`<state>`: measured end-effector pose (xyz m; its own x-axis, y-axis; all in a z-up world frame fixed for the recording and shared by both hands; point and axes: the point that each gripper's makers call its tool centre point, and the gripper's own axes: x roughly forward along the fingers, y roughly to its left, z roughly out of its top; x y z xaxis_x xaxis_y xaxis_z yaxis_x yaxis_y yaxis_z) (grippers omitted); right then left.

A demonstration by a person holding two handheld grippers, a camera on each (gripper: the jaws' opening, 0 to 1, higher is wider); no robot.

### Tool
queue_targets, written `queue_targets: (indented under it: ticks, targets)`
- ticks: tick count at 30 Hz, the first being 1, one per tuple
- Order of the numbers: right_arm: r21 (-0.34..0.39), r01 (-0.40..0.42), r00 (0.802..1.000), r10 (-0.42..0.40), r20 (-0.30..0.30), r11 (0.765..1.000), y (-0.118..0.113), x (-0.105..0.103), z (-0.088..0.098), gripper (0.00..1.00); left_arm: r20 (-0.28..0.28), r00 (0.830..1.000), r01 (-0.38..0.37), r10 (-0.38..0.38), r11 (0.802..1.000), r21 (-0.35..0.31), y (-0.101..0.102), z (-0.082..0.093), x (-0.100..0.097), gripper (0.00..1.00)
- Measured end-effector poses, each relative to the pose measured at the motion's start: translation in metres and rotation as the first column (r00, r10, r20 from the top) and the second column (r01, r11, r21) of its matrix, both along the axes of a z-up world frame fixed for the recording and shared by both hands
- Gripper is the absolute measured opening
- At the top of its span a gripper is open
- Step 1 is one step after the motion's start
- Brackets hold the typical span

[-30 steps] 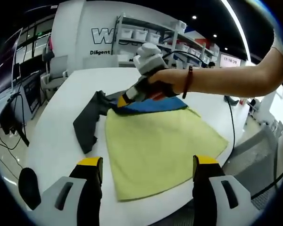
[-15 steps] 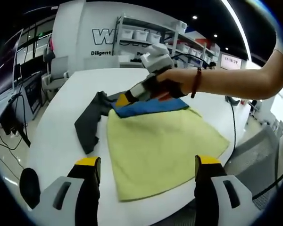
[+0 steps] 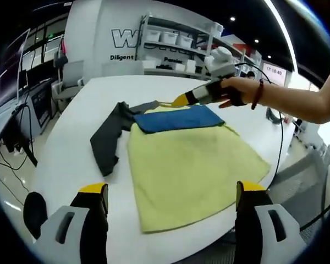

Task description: Fold the garment on the visible template until the final outline fits inside the template.

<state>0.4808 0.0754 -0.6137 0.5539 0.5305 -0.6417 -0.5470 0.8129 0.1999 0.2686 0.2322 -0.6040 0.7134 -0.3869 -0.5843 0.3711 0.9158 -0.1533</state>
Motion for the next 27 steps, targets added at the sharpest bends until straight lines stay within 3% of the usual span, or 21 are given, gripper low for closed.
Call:
queue_targets:
  ticks: [10, 19, 27]
  targets:
    - [-0.048, 0.096, 0.995, -0.097, -0.018, 0.994, -0.067, -0.007, -0.010, 0.41, -0.059, 0.998, 0.013, -0.012, 1.000, 0.018, 0.000, -0.007, 0.000, 0.93]
    - [-0.072, 0.157, 0.986, -0.160, -0.042, 0.985, -0.117, -0.020, -0.026, 0.39, -0.035, 0.999, 0.026, -0.027, 0.999, -0.020, -0.009, -0.001, 0.001, 0.98]
    - [-0.117, 0.173, 0.981, -0.182, -0.073, 0.978, -0.150, -0.032, -0.046, 0.37, -0.025, 0.999, 0.023, -0.024, 1.000, -0.007, -0.011, -0.001, 0.000, 0.99]
